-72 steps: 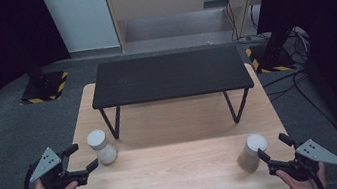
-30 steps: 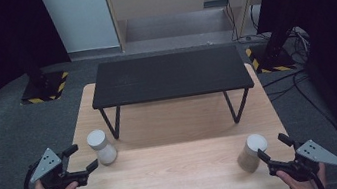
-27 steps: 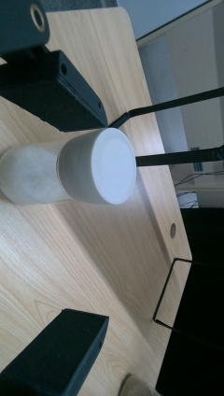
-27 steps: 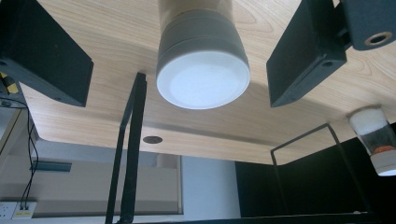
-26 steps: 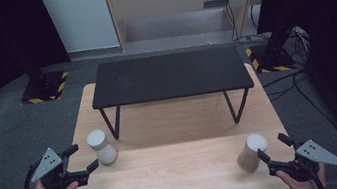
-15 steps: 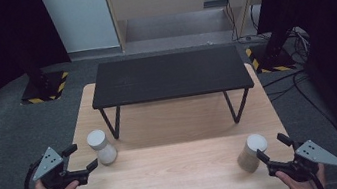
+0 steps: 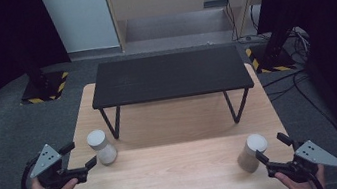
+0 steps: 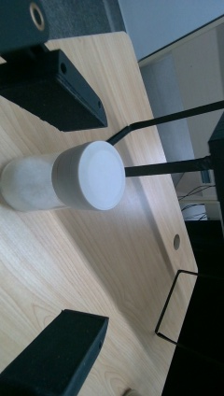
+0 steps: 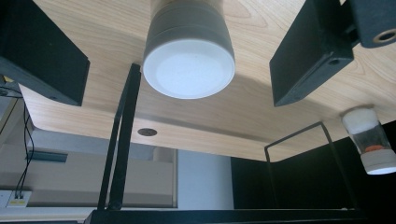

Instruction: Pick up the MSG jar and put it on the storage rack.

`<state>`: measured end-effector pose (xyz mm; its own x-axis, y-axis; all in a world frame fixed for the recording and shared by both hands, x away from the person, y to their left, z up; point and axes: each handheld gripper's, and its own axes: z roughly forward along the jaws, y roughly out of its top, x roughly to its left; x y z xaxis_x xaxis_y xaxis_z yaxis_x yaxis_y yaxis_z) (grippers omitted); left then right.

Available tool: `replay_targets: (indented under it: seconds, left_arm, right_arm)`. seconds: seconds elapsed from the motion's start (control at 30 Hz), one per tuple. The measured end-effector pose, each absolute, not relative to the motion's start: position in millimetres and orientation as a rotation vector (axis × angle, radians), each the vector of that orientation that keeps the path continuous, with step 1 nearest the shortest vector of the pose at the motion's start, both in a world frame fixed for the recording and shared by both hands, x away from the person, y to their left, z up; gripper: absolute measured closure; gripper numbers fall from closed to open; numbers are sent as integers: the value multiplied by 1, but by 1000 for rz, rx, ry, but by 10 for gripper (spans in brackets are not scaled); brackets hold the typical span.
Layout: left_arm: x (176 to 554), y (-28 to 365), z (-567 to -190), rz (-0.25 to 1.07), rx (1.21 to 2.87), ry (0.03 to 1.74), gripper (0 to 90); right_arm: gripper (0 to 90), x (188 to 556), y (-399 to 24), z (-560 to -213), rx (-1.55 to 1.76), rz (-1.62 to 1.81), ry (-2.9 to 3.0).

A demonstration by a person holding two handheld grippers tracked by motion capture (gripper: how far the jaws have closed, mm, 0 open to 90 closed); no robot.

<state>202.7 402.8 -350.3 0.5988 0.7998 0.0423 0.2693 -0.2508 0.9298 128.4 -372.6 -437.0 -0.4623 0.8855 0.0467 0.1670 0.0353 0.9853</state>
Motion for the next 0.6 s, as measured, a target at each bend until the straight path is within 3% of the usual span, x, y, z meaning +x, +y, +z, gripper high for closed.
replay_targets:
  seconds: [0.27, 0.6]
  left_arm:
    - [208, 401, -311, 643, 1920, 929, 39]
    - [239, 391, -302, 569, 2022, 994, 57]
  right_arm:
    - [36, 128, -372, -436, 1070, 1478, 1691]
    - [47, 126, -372, -436, 1073, 1472, 1679]
